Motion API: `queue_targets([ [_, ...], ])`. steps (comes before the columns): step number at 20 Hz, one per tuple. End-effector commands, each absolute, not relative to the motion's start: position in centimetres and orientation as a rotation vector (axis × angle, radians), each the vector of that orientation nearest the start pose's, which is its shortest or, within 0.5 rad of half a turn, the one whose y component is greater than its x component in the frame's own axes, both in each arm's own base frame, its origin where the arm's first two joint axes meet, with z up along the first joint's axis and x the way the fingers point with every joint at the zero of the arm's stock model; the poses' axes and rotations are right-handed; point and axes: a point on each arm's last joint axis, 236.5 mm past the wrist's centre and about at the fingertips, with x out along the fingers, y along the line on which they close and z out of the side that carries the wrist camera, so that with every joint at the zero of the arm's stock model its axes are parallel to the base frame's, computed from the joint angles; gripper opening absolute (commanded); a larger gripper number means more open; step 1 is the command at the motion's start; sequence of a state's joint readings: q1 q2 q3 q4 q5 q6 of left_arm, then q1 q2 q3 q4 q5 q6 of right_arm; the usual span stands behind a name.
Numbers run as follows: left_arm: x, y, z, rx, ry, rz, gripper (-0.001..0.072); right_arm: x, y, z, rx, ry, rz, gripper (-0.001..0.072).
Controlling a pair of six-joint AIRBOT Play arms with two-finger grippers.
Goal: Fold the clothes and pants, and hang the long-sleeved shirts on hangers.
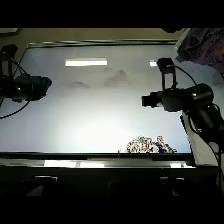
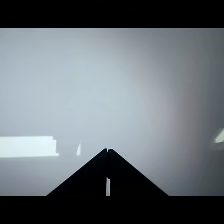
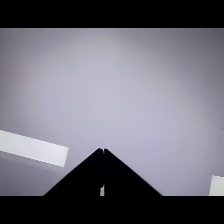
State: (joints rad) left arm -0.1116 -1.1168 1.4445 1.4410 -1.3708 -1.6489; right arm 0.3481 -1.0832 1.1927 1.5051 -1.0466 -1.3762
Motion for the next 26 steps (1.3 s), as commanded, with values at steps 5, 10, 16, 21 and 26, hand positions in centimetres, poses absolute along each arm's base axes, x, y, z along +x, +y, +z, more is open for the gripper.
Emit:
queue_targets([
  [5,38.0,-7.1,16.4,-0.104,1.014,-0.158,0.0033,38.1,12.5,11.0,-0.039,0.937,0.196,0.0027],
  [10,43.6,4.6,14.9,-0.106,0.896,0.279,0.072,38.1,12.5,11.1,-0.039,0.937,0.196,0.0027],
  [16,53.4,20.9,4.3,-0.283,0.916,0.511,0.072,38.1,12.5,11.1,-0.039,0.937,0.196,0.0027],
  [21,58.4,24.4,-5.4,-0.31,0.935,0.524,0.072,38.1,12.5,11.1,-0.039,0.937,0.196,0.0027],
  [26,59.8,24.0,-10.1,-0.338,0.946,0.502,0.0655,38.1,12.5,11.1,-0.039,0.937,0.196,0.0027],
])
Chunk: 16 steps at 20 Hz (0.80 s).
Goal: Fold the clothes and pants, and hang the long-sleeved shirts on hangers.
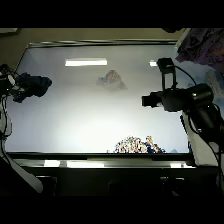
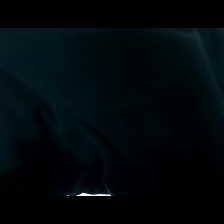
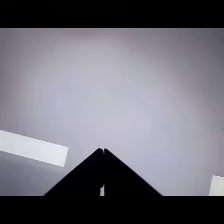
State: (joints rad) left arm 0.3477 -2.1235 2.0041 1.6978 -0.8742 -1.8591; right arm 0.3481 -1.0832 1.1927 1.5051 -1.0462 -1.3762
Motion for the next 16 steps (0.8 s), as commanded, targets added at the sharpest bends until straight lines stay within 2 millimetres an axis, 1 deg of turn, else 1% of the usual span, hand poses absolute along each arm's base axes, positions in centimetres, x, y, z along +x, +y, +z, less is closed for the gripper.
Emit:
queue_targets([
  [1,59.6,23.7,-10.1,-0.354,0.956,0.498,0.0231,38.1,12.5,11.1,-0.039,0.937,0.196,0.0027],
  [2,59.6,23.1,-9.7,-0.379,0.96,0.485,0.0012,38.1,12.5,11.1,-0.039,0.937,0.196,0.0027],
  [4,59.5,21.1,-7.9,-0.385,0.982,0.42,0.0011,38.1,12.5,11.1,-0.039,0.937,0.196,0.0027],
  [5,59.2,19.4,-6.7,-0.384,1.008,0.377,0.0009,38.1,12.5,11.1,-0.039,0.937,0.196,0.0027],
  [7,58.4,14.5,-3.7,-0.382,1.063,0.258,0.0008,38.1,12.5,11.1,-0.039,0.937,0.196,0.0027],
  [9,57.1,8.3,0.4,-0.396,1.091,0.15,0.0008,38.1,12.5,11.1,-0.039,0.937,0.196,0.0027],
  [11,54.3,0.6,4.6,-0.386,1.136,0.015,0.0008,38.1,12.5,11.1,-0.039,0.937,0.196,0.0027],
  [12,52.2,-3.2,6.7,-0.375,1.16,-0.031,0.0009,38.1,12.5,11.1,-0.039,0.937,0.196,0.0027],
  [14,48.0,-10.0,9.9,-0.356,1.183,-0.113,0.0008,38.1,12.5,11.1,-0.039,0.937,0.196,0.0027],
  [15,45.6,-13.3,11.2,-0.358,1.187,-0.151,0.0008,38.1,12.5,11.1,-0.039,0.937,0.196,0.0027],
  [16,43.1,-16.1,12.0,-0.359,1.198,-0.178,0.0009,38.1,12.5,11.1,-0.039,0.937,0.196,0.0027],
])
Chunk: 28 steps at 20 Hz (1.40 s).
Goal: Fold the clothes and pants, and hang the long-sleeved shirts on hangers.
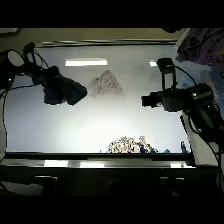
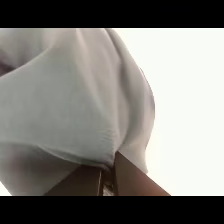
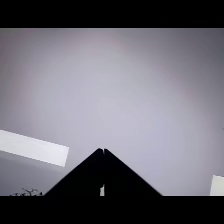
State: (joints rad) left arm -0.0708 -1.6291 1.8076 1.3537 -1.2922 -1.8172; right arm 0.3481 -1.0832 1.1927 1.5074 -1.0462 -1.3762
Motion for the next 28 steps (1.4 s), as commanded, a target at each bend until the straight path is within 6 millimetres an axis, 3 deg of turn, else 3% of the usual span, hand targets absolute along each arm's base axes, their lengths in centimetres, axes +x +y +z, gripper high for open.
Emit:
queue_targets([
  [1,40.7,-18.5,12.2,-0.354,1.219,-0.211,0.0009,38.1,12.5,11.1,-0.039,0.937,0.196,0.0027],
  [4,33.9,-25.3,10.4,-0.316,1.3,-0.307,0.001,38.1,12.5,11.1,-0.039,0.937,0.196,0.0027],
  [6,30.6,-29.1,7.4,-0.283,1.353,-0.353,0.0011,38.1,12.5,11.0,-0.039,0.937,0.196,0.0027],
  [8,28.6,-32.4,3.7,-0.308,1.36,-0.369,0.0019,38.2,12.5,11.1,-0.039,0.937,0.196,0.0027],
  [9,27.8,-33.2,1.7,-0.335,1.373,-0.349,0.0113,38.1,12.5,11.1,-0.039,0.937,0.196,0.0027],
  [10,27.4,-33.1,0.4,-0.351,1.385,-0.325,0.0411,38.1,12.5,11.1,-0.039,0.937,0.196,0.0027],
  [11,27.2,-32.5,-0.3,-0.35,1.403,-0.303,0.0651,38.2,12.5,11.1,-0.035,0.936,0.195,0.0027],
  [12,27.4,-31.4,-0.2,-0.329,1.415,-0.295,0.0679,38.6,12.7,11.4,-0.027,0.915,0.197,0.0027],
  [18,32.6,-20.7,7.3,-0.299,1.289,-0.27,0.0678,41.6,14.1,14.5,0.017,0.73,0.235,0.0027],
  [21,34.5,-16.3,9.0,-0.353,1.221,-0.2,0.0677,43.2,15.2,17.3,0.096,0.608,0.255,0.0028],
  [23,35.4,-14.3,9.1,-0.388,1.207,-0.151,0.0677,42.6,15.7,18.2,0.207,0.627,0.251,0.0042],
  [25,35.8,-13.2,9.0,-0.407,1.201,-0.123,0.0677,41.3,15.0,17.2,0.275,0.714,0.203,0.0147],
  [27,36.0,-12.6,9.0,-0.436,1.202,-0.095,0.0677,39.7,12.6,13.3,0.338,0.877,0.111,0.0298],
  [28,36.2,-12.3,8.9,-0.444,1.201,-0.086,0.0678,38.8,11.6,10.8,0.402,0.961,0.087,0.0313],
])
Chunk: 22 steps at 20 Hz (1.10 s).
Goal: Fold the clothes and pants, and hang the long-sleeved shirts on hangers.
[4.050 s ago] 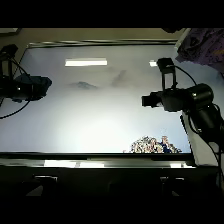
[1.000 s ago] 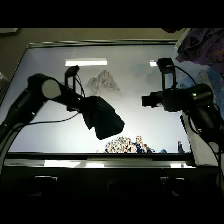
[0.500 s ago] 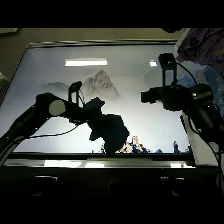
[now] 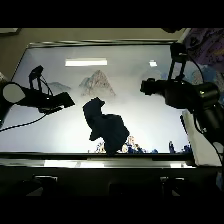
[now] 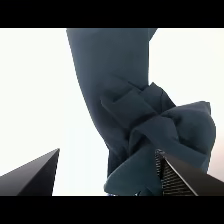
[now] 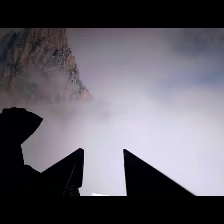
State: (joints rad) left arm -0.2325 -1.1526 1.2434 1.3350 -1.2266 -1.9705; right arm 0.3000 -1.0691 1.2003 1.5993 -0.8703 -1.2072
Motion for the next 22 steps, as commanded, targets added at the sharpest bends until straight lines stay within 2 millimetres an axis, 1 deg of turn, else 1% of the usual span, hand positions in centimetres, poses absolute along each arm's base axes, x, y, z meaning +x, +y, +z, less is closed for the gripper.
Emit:
queue_targets([
  [1,36.4,-12.0,8.7,-0.454,1.206,-0.073,0.0678,37.7,11.4,8.3,0.484,1.039,0.104,0.032],
  [2,36.5,-11.7,8.4,-0.458,1.211,-0.062,0.0678,36.3,11.8,5.9,0.588,1.115,0.143,0.0323],
  [3,36.7,-11.3,8.0,-0.464,1.217,-0.051,0.0678,34.4,12.7,3.3,0.695,1.193,0.201,0.0376],
  [4,36.9,-10.9,7.7,-0.469,1.224,-0.039,0.0678,32.7,13.4,1.5,0.759,1.251,0.24,0.0384],
  [5,37.1,-10.6,7.4,-0.475,1.228,-0.029,0.0678,31.1,14.2,-0.2,0.795,1.297,0.264,0.042],
  [6,37.2,-10.4,7.1,-0.475,1.233,-0.024,0.0678,29.6,15.1,-1.7,0.824,1.335,0.288,0.0482],
  [7,37.2,-10.3,6.9,-0.47,1.238,-0.024,0.0677,28.5,15.9,-3.0,0.843,1.354,0.3,0.0482],
  [10,37.4,-10.2,6.3,-0.46,1.252,-0.024,0.0677,26.8,18.3,-5.6,0.884,1.388,0.314,0.0483],
  [12,37.4,-10.2,6.0,-0.46,1.26,-0.022,0.0677,26.0,20.2,-7.2,0.871,1.433,0.337,0.0484],
  [14,37.4,-10.2,5.8,-0.46,1.265,-0.02,0.0677,25.5,21.2,-9.1,0.853,1.47,0.321,0.0483],
  [16,37.4,-10.2,5.7,-0.46,1.267,-0.02,0.0677,25.9,21.2,-10.4,0.864,1.47,0.281,0.0479],
  [20,37.5,-10.2,5.7,-0.46,1.267,-0.019,0.0677,27.9,20.5,-10.6,0.881,1.395,0.23,0.0463],
  [21,37.5,-10.2,5.5,-0.461,1.27,-0.017,0.0678,28.3,20.4,-10.6,0.888,1.38,0.22,0.0419],
  [22,37.5,-10.2,5.3,-0.46,1.276,-0.014,0.0677,28.6,20.2,-10.7,0.888,1.367,0.211,0.0403],
])
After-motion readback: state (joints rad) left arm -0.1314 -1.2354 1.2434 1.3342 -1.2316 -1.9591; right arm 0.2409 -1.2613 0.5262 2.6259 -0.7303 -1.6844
